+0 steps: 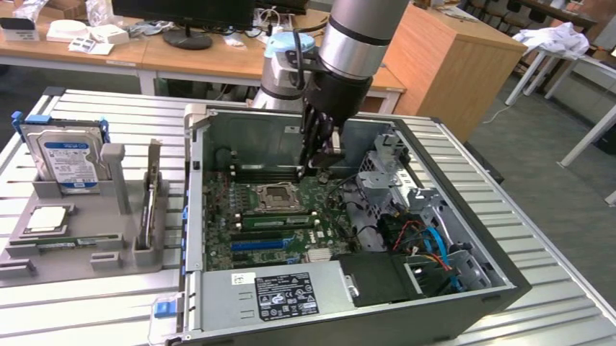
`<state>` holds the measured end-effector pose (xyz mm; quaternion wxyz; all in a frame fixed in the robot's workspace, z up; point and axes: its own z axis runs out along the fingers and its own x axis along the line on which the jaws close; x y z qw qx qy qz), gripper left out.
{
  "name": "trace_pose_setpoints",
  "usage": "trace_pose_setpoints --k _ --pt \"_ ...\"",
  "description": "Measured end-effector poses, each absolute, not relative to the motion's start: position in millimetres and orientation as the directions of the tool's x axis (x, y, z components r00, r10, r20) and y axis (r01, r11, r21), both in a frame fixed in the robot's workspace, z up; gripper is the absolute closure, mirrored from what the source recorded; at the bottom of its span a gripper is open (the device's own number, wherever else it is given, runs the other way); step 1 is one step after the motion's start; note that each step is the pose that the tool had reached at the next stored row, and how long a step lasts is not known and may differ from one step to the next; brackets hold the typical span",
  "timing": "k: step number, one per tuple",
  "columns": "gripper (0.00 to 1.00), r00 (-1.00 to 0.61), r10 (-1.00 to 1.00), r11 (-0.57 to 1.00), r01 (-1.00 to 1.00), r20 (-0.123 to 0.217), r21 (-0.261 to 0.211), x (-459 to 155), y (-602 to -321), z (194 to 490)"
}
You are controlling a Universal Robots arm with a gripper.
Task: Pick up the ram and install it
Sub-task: 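Press down the ram until it locks into place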
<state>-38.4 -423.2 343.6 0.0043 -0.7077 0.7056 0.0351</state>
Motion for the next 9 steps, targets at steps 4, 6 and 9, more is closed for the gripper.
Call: trace_pose_setpoints --k 4,6,9 --pt "0.69 0.002 -0.998 -0.004 -0.999 -0.056 0.044 -38.5 -423.2 343.7" --pt "0.69 0.002 -0.998 -0.004 -0.999 -0.056 0.044 -38.5 -423.2 343.7" --pt "0.69 0.002 -0.998 -0.004 -0.999 -0.056 0.044 -38.5 -423.2 343.7"
